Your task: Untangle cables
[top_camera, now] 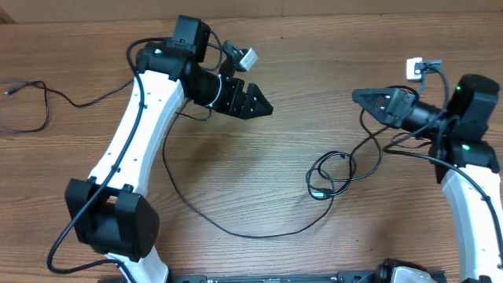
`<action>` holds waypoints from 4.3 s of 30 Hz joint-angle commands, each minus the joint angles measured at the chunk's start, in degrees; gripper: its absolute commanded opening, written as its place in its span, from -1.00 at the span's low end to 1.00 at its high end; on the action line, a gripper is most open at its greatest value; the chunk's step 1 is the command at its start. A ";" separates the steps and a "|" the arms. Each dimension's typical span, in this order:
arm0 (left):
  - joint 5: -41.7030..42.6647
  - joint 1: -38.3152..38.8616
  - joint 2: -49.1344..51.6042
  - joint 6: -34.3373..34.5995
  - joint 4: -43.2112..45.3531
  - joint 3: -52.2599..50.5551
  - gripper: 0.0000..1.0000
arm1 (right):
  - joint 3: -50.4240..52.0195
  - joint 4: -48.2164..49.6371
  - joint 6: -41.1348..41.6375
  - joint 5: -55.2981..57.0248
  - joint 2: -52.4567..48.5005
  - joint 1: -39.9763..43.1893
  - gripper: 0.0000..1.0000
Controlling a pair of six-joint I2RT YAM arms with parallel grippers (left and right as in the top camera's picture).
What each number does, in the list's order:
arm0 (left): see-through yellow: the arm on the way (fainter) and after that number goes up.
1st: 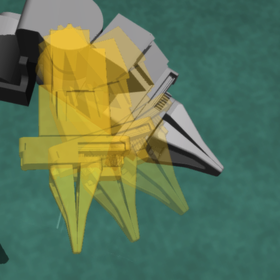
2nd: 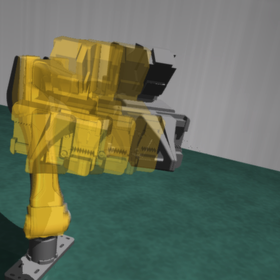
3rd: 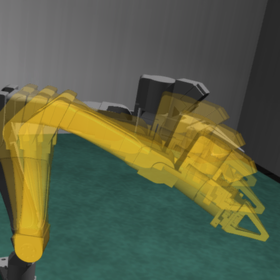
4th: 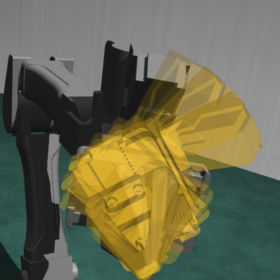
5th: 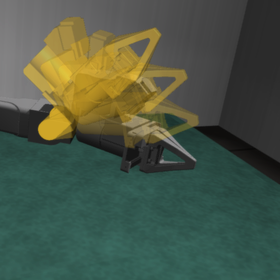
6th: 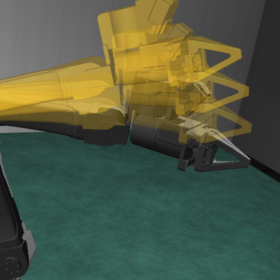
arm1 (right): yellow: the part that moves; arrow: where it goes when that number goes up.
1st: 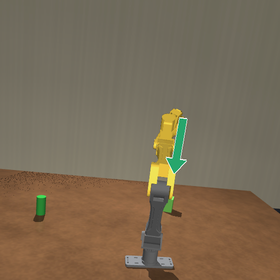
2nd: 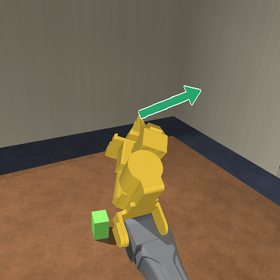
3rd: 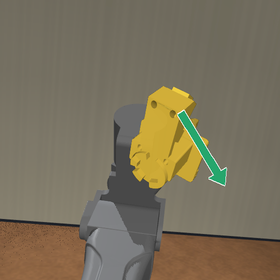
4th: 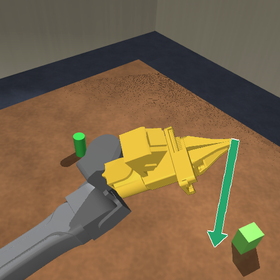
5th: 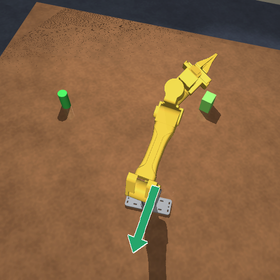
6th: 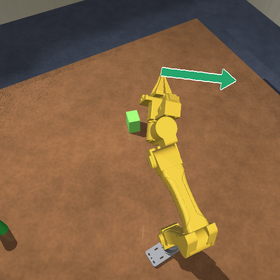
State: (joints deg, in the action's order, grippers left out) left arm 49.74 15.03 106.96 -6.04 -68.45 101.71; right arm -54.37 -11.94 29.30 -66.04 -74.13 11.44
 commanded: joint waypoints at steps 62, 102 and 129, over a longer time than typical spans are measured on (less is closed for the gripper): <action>-19.89 1.79 1.46 5.22 -3.69 1.20 0.99 | -31.15 -79.01 -25.16 65.40 -28.57 -20.50 1.00; -42.10 19.78 1.68 0.52 44.98 -25.38 0.30 | -32.83 -68.28 3.21 78.79 0.11 -13.62 1.00; -37.66 22.99 15.67 -5.49 68.30 -29.66 0.38 | -32.81 -69.11 1.75 69.99 0.09 -13.62 1.00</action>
State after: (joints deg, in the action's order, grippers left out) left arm 10.68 38.02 120.20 -11.99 -0.69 72.07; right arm -86.00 -81.54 31.46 7.62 -75.24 -2.28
